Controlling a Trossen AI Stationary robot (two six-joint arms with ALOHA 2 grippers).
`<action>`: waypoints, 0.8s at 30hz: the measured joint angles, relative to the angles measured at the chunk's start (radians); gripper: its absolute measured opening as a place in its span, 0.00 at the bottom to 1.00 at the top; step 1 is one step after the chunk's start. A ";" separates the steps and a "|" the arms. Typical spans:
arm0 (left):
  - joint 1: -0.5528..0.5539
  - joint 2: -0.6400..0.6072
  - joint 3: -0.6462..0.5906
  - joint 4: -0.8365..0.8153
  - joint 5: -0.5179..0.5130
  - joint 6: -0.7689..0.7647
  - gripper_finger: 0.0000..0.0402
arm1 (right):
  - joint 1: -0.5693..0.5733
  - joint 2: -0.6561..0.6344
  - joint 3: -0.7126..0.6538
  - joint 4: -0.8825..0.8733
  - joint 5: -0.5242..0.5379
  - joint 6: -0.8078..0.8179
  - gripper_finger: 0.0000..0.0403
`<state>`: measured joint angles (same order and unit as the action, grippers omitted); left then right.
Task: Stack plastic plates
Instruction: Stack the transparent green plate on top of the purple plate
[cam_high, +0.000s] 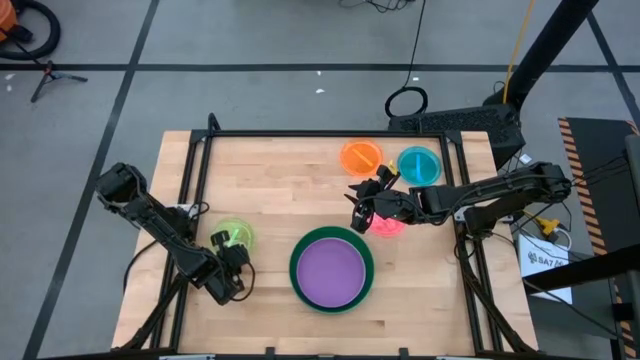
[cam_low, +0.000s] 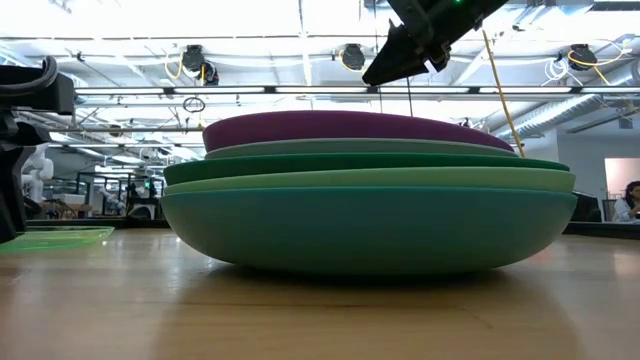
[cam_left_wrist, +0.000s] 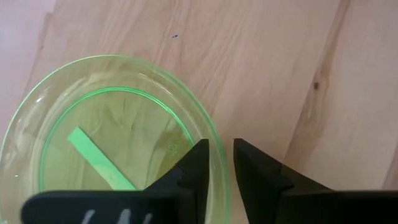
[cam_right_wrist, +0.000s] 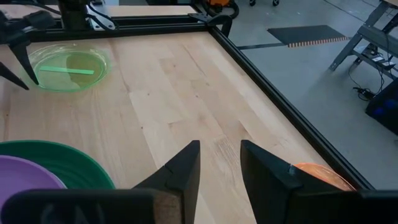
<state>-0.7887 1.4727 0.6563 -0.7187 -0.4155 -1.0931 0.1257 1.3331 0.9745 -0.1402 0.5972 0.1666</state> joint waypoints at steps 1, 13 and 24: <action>0.000 0.000 0.000 -0.003 -0.002 0.000 0.18 | 0.000 0.000 0.000 0.000 0.000 0.000 0.27; 0.000 -0.001 0.001 -0.010 -0.005 0.013 0.01 | 0.000 0.000 0.000 0.000 0.000 0.000 0.27; 0.000 -0.001 0.162 -0.153 -0.058 0.154 0.01 | 0.000 0.000 0.000 0.000 0.000 -0.004 0.27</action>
<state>-0.7887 1.4715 0.8187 -0.8715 -0.4731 -0.9387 0.1257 1.3331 0.9745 -0.1406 0.5972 0.1628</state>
